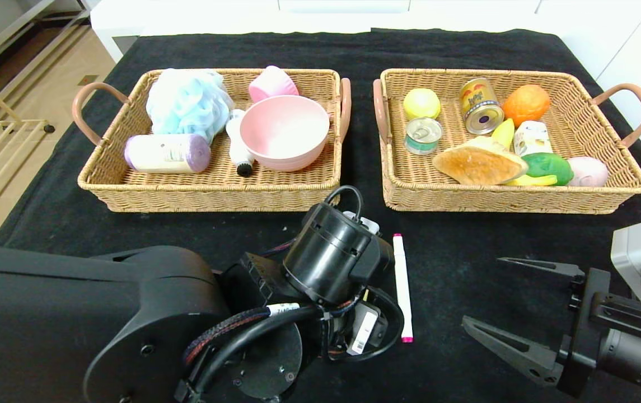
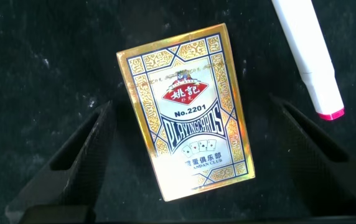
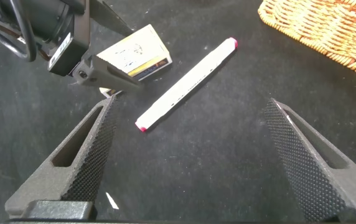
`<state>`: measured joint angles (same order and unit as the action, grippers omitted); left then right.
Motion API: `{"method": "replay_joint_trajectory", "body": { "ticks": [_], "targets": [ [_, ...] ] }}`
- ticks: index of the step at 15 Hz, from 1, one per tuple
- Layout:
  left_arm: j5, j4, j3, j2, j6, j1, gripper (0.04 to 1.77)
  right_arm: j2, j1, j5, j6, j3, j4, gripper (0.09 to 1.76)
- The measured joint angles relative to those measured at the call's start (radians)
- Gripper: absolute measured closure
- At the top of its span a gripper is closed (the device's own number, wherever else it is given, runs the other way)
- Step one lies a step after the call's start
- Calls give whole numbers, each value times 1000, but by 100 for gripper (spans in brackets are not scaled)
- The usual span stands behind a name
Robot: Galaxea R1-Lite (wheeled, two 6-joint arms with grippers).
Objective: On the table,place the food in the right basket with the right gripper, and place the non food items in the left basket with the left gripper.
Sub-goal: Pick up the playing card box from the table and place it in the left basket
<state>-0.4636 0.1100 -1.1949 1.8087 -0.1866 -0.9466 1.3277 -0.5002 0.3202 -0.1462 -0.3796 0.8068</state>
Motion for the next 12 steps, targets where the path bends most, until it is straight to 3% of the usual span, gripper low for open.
{"method": "replay_joint_trajectory", "body": {
  "ticks": [4, 12],
  "targets": [
    [2, 0, 1, 4, -7, 1, 68, 8, 1, 0, -1, 1, 2, 14],
    [8, -1, 3, 7, -21, 2, 78, 18, 5, 0, -1, 1, 2, 14]
  ]
}}
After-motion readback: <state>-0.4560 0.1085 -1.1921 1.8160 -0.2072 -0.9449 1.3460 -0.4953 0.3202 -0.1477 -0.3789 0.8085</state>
